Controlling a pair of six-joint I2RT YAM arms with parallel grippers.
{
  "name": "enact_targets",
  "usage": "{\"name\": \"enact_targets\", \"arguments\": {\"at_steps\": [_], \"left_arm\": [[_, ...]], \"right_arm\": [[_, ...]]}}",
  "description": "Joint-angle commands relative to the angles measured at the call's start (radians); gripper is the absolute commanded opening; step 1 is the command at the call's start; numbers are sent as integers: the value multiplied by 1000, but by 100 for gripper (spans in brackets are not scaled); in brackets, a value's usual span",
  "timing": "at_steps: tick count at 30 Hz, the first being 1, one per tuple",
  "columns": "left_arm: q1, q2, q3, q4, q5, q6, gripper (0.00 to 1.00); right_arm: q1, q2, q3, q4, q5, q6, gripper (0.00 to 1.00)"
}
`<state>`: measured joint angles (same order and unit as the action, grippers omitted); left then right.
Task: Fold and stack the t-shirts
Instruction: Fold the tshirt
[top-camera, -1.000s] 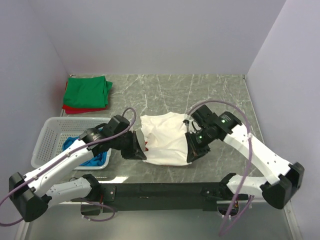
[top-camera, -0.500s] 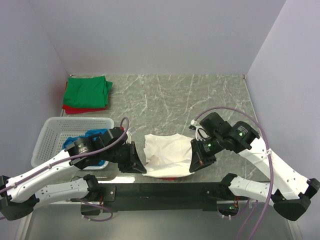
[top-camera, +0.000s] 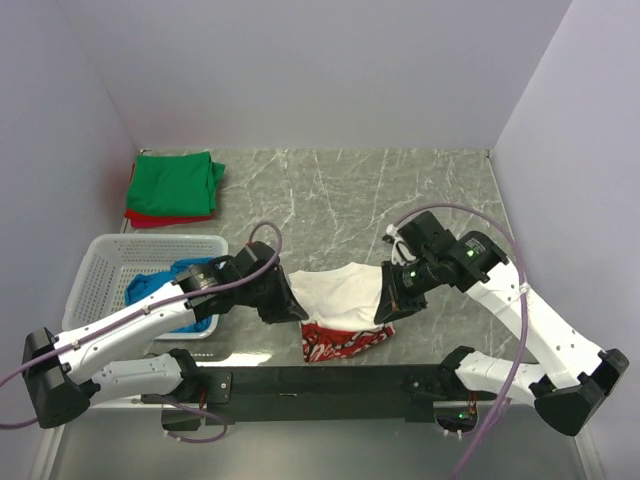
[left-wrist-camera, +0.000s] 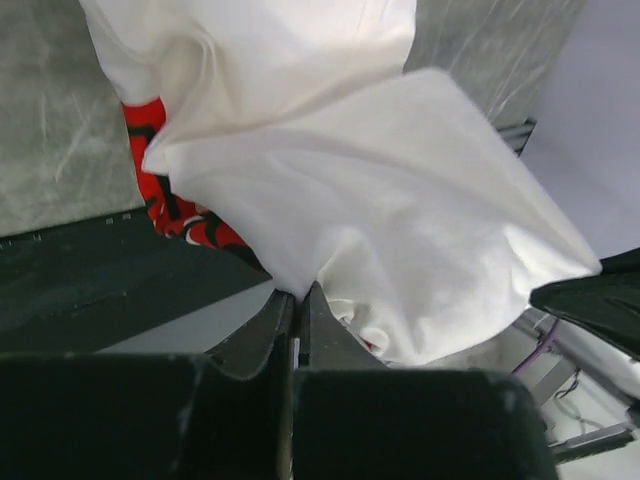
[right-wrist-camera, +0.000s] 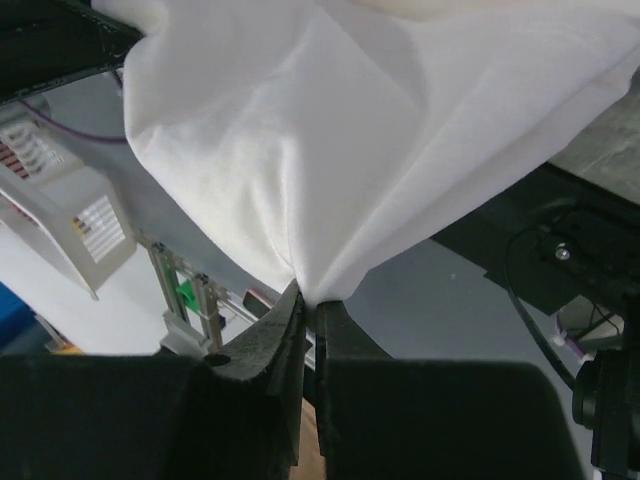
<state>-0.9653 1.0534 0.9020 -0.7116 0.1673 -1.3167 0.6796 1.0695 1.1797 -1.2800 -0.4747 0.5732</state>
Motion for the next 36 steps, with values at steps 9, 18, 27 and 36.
{"name": "enact_targets", "arguments": {"at_steps": [9, 18, 27, 36], "left_arm": [[209, 60, 18, 158, 81, 134, 1], [321, 235, 77, 242, 149, 237, 1], [401, 443, 176, 279, 215, 338, 1], [442, 588, 228, 316, 261, 390, 1]], "right_arm": [[-189, 133, 64, 134, -7, -148, 0], [-258, 285, 77, 225, -22, -214, 0], [-330, 421, 74, 289, -42, -265, 0], [-390, 546, 80, 341, -47, -292, 0]]}}
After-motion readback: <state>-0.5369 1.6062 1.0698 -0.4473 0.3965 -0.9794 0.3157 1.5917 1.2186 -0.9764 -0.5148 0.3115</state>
